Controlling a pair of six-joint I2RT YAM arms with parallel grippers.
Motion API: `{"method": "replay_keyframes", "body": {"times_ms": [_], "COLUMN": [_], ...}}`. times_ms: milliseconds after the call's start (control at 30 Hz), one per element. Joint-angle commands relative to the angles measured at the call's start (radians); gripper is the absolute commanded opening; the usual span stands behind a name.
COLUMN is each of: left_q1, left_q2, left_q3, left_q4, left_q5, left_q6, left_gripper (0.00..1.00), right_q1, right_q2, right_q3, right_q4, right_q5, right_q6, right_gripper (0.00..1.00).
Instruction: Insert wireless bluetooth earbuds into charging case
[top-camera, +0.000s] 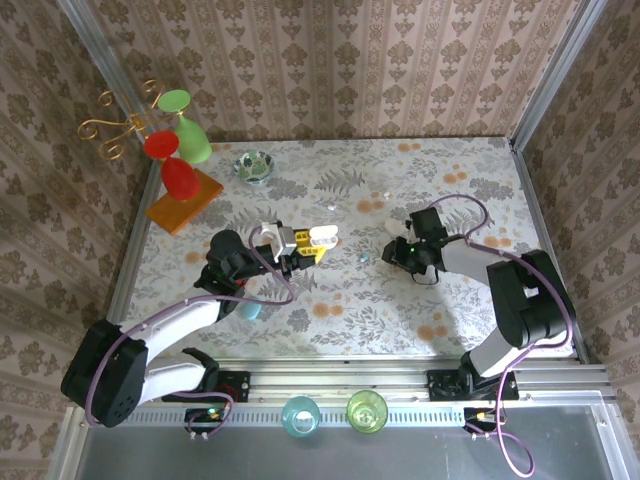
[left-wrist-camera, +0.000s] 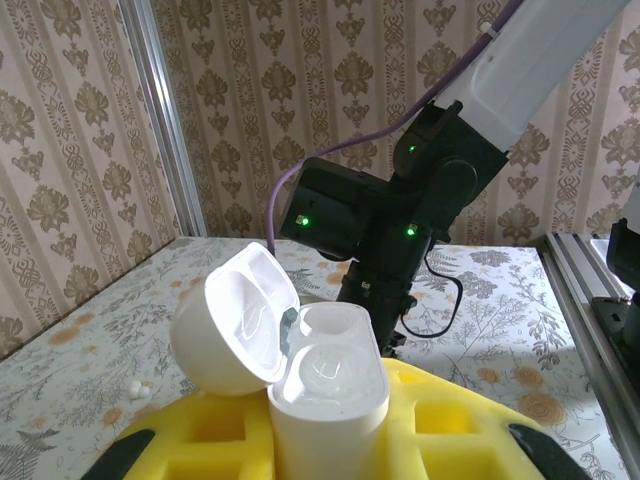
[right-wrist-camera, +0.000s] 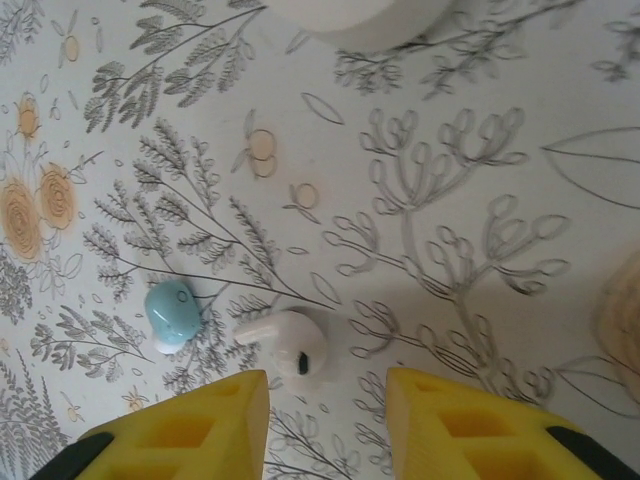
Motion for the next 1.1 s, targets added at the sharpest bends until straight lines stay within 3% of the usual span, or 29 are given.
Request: {"method": "replay_keyframes", "body": {"times_ms": [0, 700, 867, 1067], "left_q1": [-0.006, -0.009, -0.009, 0.014], "left_q2": [0.002, 0.025, 0.022, 0.032], "left_q3": [-0.003, 0.003, -0.008, 0.01], "left_q4": [-0.014, -0.017, -0.029, -0.148], "left_q5": [0.002, -0.005, -0.018, -0.04], "left_q6": [0.029, 0.034, 0.045, 0.05], "left_gripper": [0.0, 0.0, 0.0, 0.0], "right_q1": [0.005, 0.006, 0.006, 0.043], "right_q2": [0.03, 0.112, 0.092, 0.025], "right_q3": [0.035, 0.06, 0.085, 0.159], "right_q4": [0.004, 0.018, -0.039, -0.17], "right_q5": [-0.015, -0.054, -0.035, 0.015], "right_q6": [0.011, 0.001, -0.068, -0.284], "right_gripper": [0.36, 0.19, 0.17, 0.17]}}
